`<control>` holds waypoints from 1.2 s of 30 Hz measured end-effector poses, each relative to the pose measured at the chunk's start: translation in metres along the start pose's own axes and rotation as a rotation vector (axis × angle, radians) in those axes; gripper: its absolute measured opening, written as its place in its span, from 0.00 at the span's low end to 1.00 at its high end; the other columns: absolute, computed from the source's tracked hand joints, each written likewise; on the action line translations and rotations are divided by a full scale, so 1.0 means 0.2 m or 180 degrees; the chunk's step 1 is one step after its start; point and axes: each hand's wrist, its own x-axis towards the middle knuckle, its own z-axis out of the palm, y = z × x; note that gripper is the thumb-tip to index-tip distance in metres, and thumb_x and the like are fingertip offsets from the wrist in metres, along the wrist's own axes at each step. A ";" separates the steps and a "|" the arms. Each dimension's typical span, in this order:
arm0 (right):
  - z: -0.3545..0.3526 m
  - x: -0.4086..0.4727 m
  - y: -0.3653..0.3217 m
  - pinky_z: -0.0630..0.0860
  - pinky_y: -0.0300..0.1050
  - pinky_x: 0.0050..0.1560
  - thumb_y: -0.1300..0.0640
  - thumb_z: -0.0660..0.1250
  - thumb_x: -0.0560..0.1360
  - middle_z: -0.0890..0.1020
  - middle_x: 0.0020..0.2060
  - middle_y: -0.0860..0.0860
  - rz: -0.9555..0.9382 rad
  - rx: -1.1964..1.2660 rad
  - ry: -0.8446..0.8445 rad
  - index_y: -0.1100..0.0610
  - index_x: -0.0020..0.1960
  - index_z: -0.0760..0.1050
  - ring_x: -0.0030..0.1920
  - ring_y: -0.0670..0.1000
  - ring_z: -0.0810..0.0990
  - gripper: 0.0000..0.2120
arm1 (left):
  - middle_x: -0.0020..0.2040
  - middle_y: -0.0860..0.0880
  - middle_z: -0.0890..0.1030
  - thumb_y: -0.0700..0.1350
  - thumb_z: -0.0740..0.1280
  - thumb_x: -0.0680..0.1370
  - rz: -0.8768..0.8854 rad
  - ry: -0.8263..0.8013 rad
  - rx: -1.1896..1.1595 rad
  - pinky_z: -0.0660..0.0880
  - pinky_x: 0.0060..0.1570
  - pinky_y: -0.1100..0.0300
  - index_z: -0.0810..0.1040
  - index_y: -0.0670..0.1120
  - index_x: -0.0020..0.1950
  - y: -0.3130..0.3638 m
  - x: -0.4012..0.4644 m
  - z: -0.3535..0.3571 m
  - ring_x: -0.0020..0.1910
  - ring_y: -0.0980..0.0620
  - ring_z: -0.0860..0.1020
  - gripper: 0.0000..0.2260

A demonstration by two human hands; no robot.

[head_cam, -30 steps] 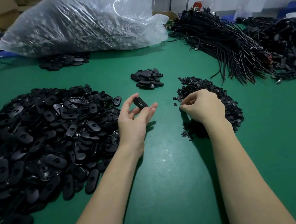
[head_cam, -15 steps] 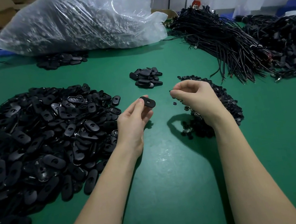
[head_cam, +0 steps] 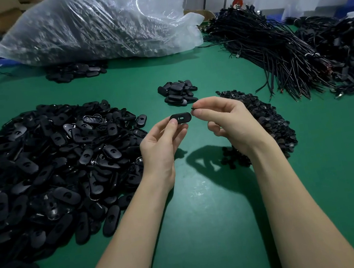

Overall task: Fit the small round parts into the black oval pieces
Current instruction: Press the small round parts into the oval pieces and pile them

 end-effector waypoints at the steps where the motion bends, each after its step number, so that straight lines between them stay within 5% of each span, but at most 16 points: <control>1: 0.00 0.00 0.00 0.68 0.32 0.31 0.57 0.77 0.74 0.86 0.43 0.46 0.0014 0.0043 0.0010 0.50 0.47 0.87 0.29 0.44 0.70 0.04 | 0.49 0.40 0.85 0.35 0.68 0.80 0.0043 0.0005 0.0047 0.81 0.48 0.63 0.81 0.39 0.52 0.00 0.00 0.00 0.45 0.50 0.86 0.03; 14: 0.00 0.01 0.02 0.68 0.33 0.30 0.57 0.77 0.74 0.88 0.45 0.47 0.0052 -0.0213 0.0076 0.46 0.51 0.85 0.29 0.44 0.71 0.09 | 0.51 0.39 0.84 0.35 0.69 0.79 0.0025 0.0029 0.0015 0.81 0.48 0.63 0.81 0.40 0.52 0.00 0.00 0.00 0.46 0.49 0.86 0.03; 21: 0.01 0.02 0.02 0.67 0.33 0.29 0.59 0.77 0.74 0.87 0.43 0.47 0.0099 -0.0159 0.0102 0.48 0.44 0.85 0.28 0.44 0.71 0.06 | 0.51 0.40 0.85 0.35 0.69 0.79 0.0013 0.0028 0.0008 0.81 0.47 0.63 0.81 0.40 0.52 0.00 0.00 0.00 0.46 0.49 0.86 0.03; 30: 0.06 0.01 -0.02 0.68 0.33 0.28 0.58 0.76 0.75 0.88 0.40 0.51 0.0031 -0.0488 0.0369 0.53 0.46 0.86 0.27 0.43 0.72 0.01 | 0.48 0.43 0.86 0.34 0.70 0.78 0.0090 -0.0044 0.0055 0.81 0.48 0.64 0.82 0.40 0.53 -0.01 0.00 0.00 0.47 0.49 0.86 0.05; 36: 0.09 0.02 -0.02 0.68 0.25 0.30 0.60 0.75 0.76 0.81 0.27 0.38 -0.0156 -0.0726 0.0492 0.58 0.49 0.86 0.28 0.34 0.76 0.03 | 0.48 0.43 0.86 0.34 0.71 0.78 0.0111 -0.0078 0.0130 0.80 0.48 0.64 0.82 0.38 0.56 -0.02 0.01 0.00 0.49 0.48 0.86 0.07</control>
